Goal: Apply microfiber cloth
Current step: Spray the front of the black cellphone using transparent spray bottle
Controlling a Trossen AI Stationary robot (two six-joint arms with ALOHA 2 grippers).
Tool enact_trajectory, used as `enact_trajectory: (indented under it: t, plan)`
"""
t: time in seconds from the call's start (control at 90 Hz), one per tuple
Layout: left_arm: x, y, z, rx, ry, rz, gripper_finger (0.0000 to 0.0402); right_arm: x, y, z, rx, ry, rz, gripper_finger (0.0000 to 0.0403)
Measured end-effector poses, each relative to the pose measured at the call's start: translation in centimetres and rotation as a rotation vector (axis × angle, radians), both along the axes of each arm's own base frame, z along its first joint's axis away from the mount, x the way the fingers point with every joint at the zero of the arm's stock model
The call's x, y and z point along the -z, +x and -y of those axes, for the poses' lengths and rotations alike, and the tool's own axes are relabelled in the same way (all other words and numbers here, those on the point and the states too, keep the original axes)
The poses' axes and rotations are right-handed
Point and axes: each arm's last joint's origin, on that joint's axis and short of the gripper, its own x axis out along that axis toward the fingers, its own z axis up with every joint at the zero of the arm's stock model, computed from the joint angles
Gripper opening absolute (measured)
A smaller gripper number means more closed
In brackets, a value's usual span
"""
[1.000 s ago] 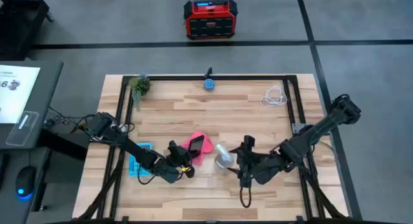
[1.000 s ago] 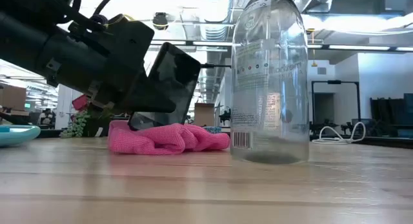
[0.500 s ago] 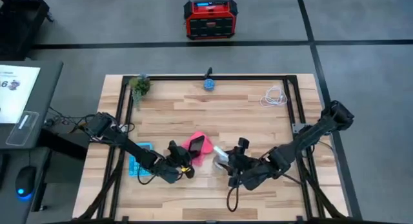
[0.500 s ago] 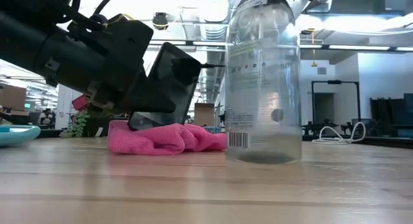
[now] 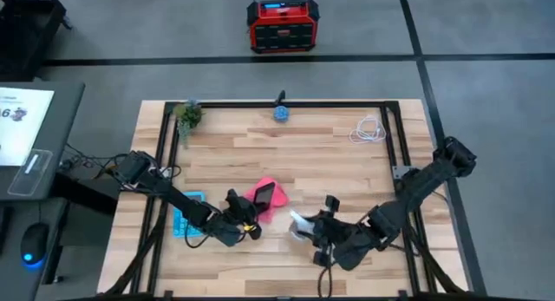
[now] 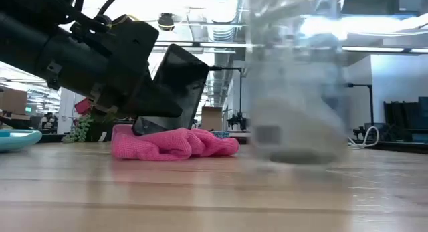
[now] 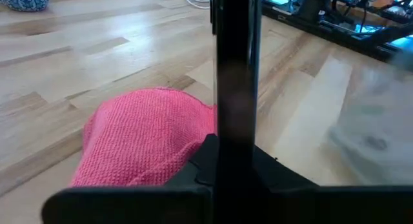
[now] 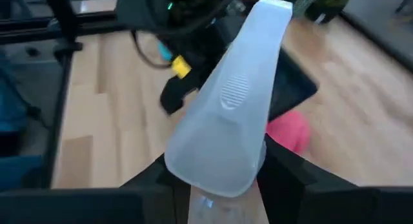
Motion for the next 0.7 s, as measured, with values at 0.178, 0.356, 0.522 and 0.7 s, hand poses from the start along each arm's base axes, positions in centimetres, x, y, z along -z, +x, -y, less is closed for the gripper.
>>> enact_trajectory:
  t: [0.178, 0.356, 0.522, 0.7]
  plan:
    - [0.0, 0.0, 0.0, 0.000, 0.000, 0.000, 0.0009, 0.1, -1.2, -1.4, 0.018, 0.040, 0.027, 0.0118]
    - [0.0, 0.0, 0.0, 0.000, 0.000, 0.000, 0.0009, 0.0, -1.4, -1.5, 0.044, 0.042, 0.048, 0.0163]
    - [0.0, 0.0, 0.0, 0.001, -0.001, 0.000, 0.0009, -0.1, -1.3, -1.5, 0.048, 0.046, 0.057, 0.0239]
    - [0.0, -0.1, 0.2, 0.004, -0.007, 0.004, 0.0009, -0.1, -1.3, -1.4, 0.044, 0.030, 0.051, 0.0257]
